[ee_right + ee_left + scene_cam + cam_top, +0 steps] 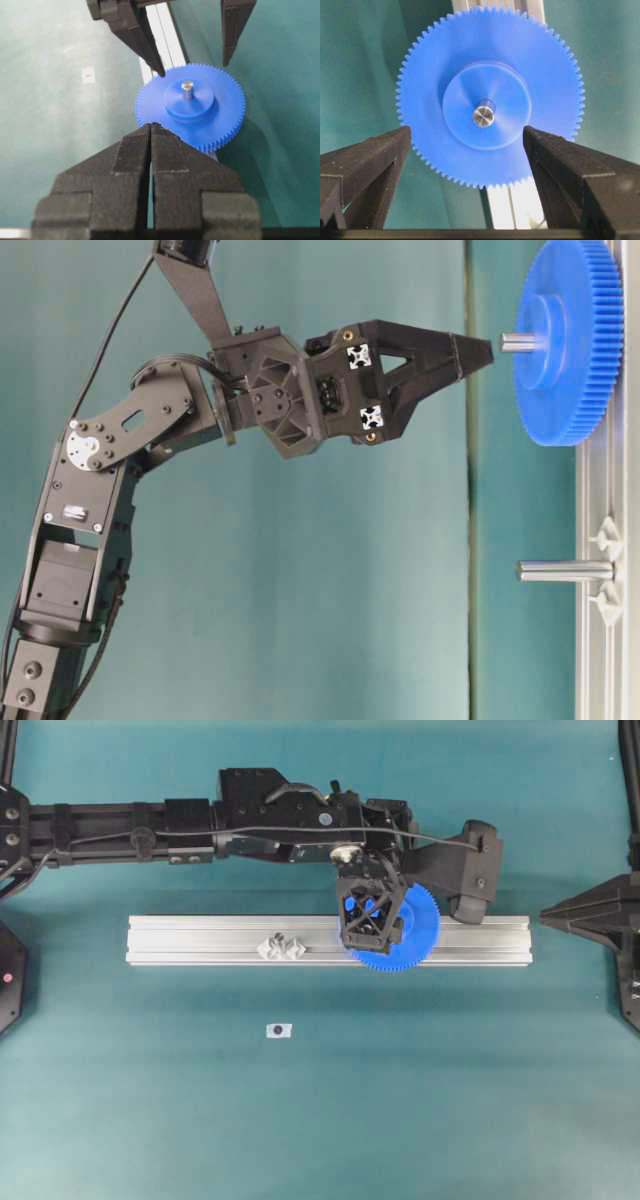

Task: Find the location of the shaft and insert the large gear.
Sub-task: 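Lower the blue gear onto the shaft with the left gripper, then open the left gripper to release the seated gear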

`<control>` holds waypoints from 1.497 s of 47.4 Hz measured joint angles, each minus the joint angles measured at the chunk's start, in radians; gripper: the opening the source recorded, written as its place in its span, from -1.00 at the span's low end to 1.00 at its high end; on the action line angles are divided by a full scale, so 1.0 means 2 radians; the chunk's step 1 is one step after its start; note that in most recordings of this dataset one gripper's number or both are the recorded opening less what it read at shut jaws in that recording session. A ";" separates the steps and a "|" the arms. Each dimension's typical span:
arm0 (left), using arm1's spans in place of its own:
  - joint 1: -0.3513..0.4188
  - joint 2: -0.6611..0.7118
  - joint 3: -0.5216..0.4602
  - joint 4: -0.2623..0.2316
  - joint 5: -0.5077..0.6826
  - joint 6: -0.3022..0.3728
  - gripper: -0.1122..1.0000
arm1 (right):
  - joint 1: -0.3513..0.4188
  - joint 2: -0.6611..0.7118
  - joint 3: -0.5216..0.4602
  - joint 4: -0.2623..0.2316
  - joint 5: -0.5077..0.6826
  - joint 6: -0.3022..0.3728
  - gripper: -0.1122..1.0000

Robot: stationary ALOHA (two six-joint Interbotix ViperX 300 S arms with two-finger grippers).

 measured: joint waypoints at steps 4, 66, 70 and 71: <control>0.001 0.000 0.001 0.000 0.000 -0.001 0.85 | 0.000 -0.001 0.000 0.000 0.000 0.000 -0.81; 0.001 -0.118 0.139 -0.001 -0.130 -0.121 0.85 | 0.000 -0.006 0.002 0.000 0.000 0.000 -0.81; 0.000 -0.138 0.168 0.000 -0.157 -0.137 0.85 | 0.000 -0.007 0.002 0.000 0.001 0.000 -0.81; 0.000 -0.142 0.174 0.000 -0.163 -0.141 0.85 | 0.000 -0.006 0.002 0.000 0.001 0.000 -0.81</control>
